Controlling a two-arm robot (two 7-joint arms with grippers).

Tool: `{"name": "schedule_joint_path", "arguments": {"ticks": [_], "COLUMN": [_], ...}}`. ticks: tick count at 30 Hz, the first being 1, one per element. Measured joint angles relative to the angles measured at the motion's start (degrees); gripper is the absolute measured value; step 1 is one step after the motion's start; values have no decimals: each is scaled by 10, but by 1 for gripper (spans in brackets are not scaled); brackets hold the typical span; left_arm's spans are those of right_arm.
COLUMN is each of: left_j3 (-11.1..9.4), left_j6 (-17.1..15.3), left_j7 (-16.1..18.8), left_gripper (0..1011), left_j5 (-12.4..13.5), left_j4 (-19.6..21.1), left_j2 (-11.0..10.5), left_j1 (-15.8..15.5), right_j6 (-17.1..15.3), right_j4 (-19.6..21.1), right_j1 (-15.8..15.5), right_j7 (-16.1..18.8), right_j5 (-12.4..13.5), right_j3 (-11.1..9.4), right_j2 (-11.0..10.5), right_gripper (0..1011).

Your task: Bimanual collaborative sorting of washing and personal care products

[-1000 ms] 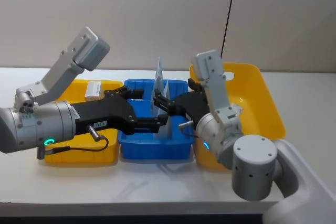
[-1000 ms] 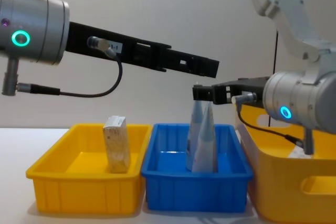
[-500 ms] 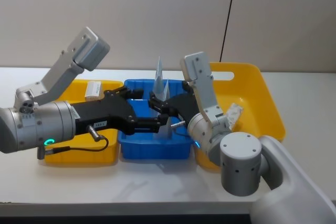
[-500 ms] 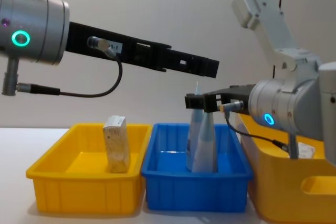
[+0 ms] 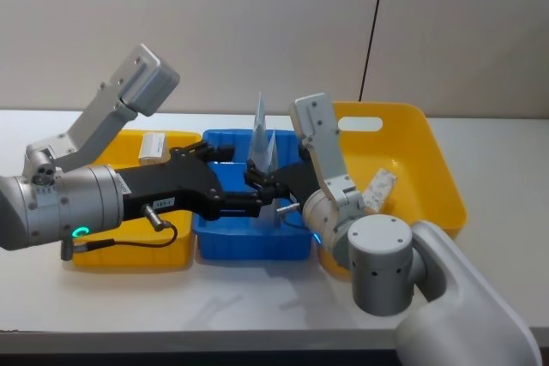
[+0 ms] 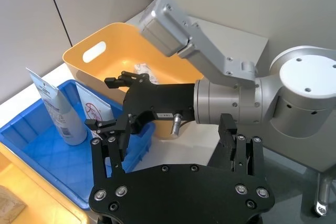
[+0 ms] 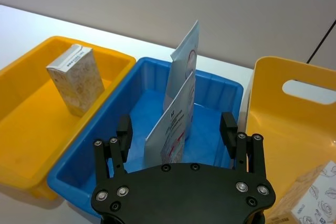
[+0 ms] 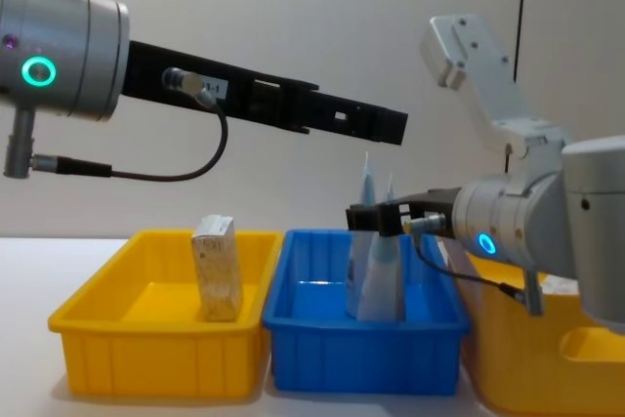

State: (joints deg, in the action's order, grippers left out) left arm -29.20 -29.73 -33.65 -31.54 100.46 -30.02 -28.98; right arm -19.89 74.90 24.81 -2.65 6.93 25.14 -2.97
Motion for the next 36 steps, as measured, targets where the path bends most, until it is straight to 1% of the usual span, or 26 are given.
{"name": "schedule_joint_path", "arguments": {"ticks": [4,6,7,9,12,13,16,19,21,25,26,28,29,31,34,36], "left_j3": [0,0,0,0,0,0,0,0,0,0,0,0,0,0,0,0], "left_j6": [0,0,0,0,0,0,0,0,0,0,0,0,0,0,0,0], "left_j7": [0,0,0,0,0,0,0,0,0,0,0,0,0,0,0,0], "left_gripper": [1001,1001,1001,1001,1001,1001,1001,1001,1001,1001,1001,1001,1001,1001,1001,1002], "left_j5": [0,0,0,0,0,0,0,0,0,0,0,0,0,0,0,0], "left_j4": [0,0,0,0,0,0,0,0,0,0,0,0,0,0,0,0], "left_j2": [0,0,0,0,0,0,0,0,0,0,0,0,0,0,0,0], "left_j1": [0,0,0,0,0,0,0,0,0,0,0,0,0,0,0,0], "right_j6": [-1,-1,-1,-1,-2,-2,-2,-2,-2,-2,-2,-2,-2,-2,-2,-2], "right_j4": [-14,-19,-19,-25,-28,-29,-33,-36,-37,-39,-39,-40,-41,-42,-42,-43], "right_j1": [5,8,8,10,11,12,13,14,14,15,15,16,16,16,17,17], "right_j7": [-3,-3,-3,-4,-5,-5,-6,-6,-7,-7,-7,-7,-7,-7,-7,-8], "right_j5": [-3,-4,-4,-5,-5,-5,-6,-7,-7,-7,-7,-7,-7,-7,-8,-8], "right_j3": [-2,-2,-2,-3,-3,-3,-3,-4,-4,-4,-4,-4,-4,-4,-4,-4], "right_j2": [5,7,7,9,10,10,12,13,13,14,14,14,15,15,15,15], "right_gripper": [1000,955,955,881,832,780,724,596,553,386,373,303,286,208,135,116]}}
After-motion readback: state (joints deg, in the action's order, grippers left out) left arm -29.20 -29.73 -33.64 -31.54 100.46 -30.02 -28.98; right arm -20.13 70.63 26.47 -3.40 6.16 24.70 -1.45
